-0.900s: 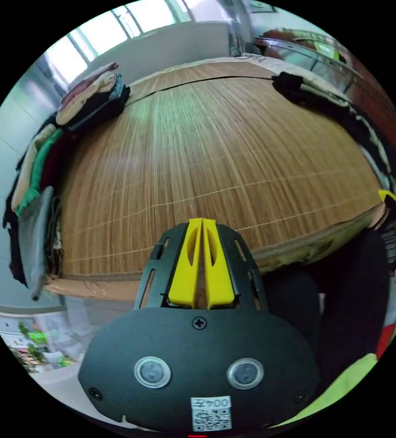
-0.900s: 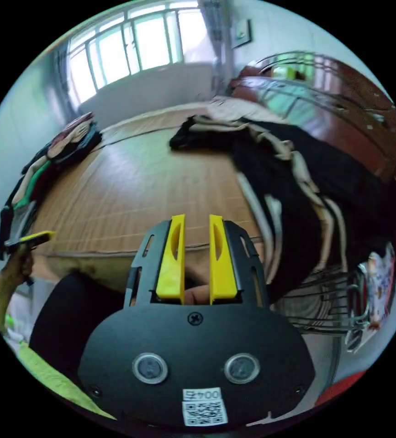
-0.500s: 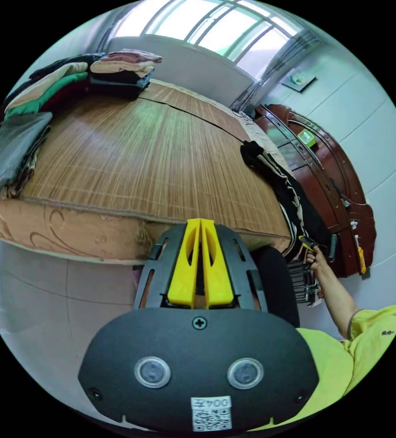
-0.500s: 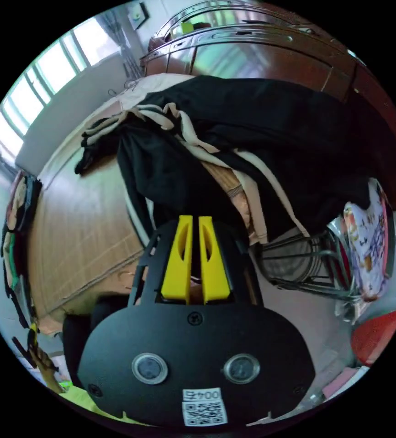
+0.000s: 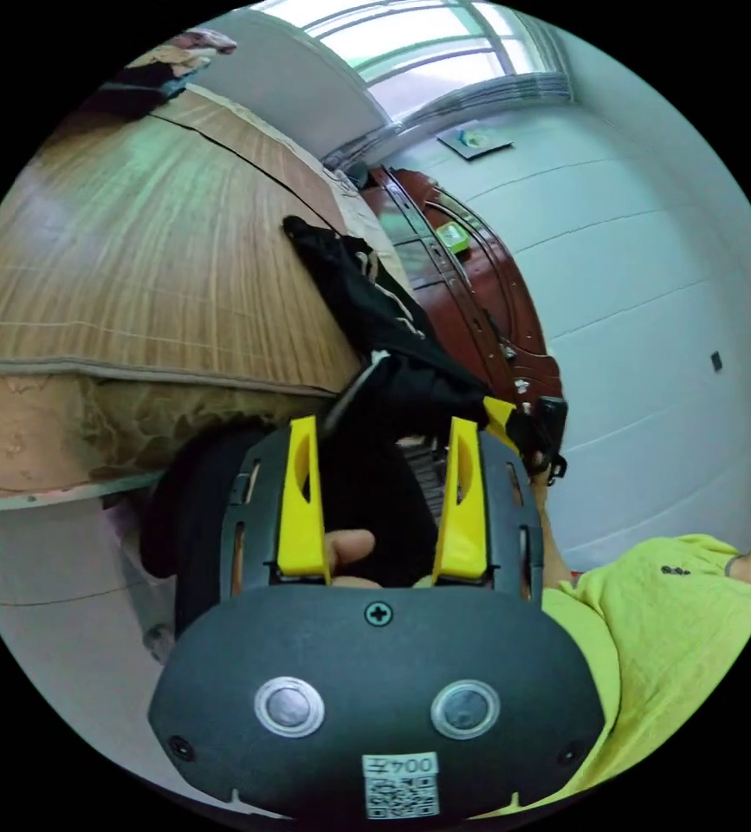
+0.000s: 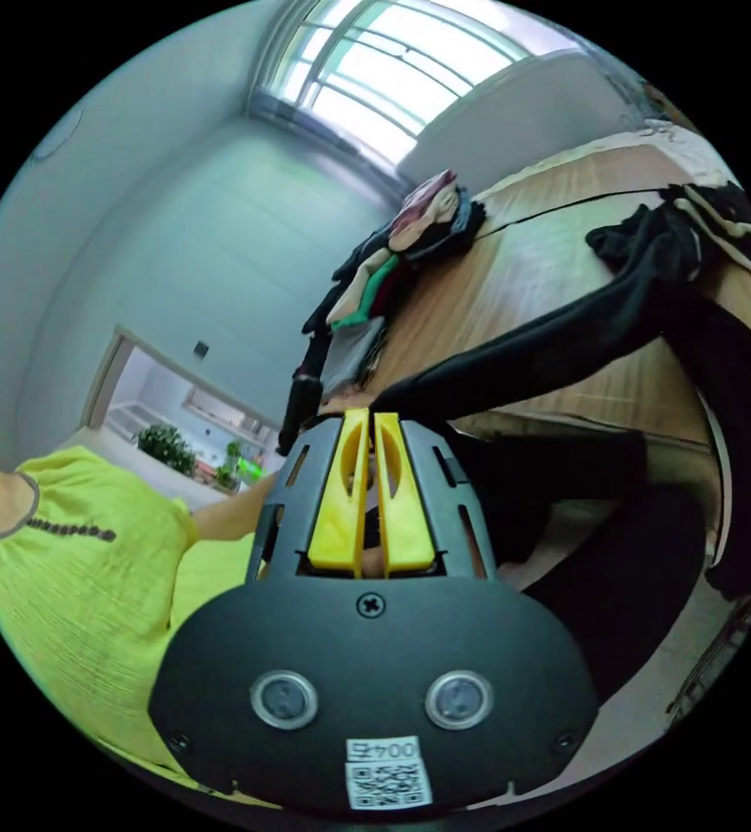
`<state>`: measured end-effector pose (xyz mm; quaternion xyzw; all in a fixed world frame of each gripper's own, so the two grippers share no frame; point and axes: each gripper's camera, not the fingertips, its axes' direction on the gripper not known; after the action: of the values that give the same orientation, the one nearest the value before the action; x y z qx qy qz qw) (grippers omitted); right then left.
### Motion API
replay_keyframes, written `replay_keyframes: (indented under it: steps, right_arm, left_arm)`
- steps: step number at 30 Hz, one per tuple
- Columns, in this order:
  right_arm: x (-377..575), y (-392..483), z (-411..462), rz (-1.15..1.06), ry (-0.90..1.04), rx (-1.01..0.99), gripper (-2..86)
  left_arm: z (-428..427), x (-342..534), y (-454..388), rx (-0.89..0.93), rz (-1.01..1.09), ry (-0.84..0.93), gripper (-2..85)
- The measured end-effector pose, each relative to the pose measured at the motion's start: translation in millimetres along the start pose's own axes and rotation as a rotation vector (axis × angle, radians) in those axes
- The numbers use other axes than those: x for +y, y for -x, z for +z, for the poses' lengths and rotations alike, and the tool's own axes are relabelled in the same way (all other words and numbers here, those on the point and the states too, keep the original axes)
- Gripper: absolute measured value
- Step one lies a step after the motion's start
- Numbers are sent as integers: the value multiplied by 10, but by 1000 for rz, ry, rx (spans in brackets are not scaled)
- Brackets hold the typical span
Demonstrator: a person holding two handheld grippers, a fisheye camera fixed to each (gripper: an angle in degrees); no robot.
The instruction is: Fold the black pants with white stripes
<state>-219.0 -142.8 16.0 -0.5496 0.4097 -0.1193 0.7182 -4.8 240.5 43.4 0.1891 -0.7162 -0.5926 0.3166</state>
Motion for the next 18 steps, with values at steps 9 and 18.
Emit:
replay_keyframes:
  steps: [9,18]
  right_arm:
    - [217,-99,-217,-73,100,9,-4]
    - [283,284,-23,-383,282,135,51]
  left_arm:
    - [-503,-41,444,437,-189,-27,244]
    - [-702,-69,-146,202,68,77,93]
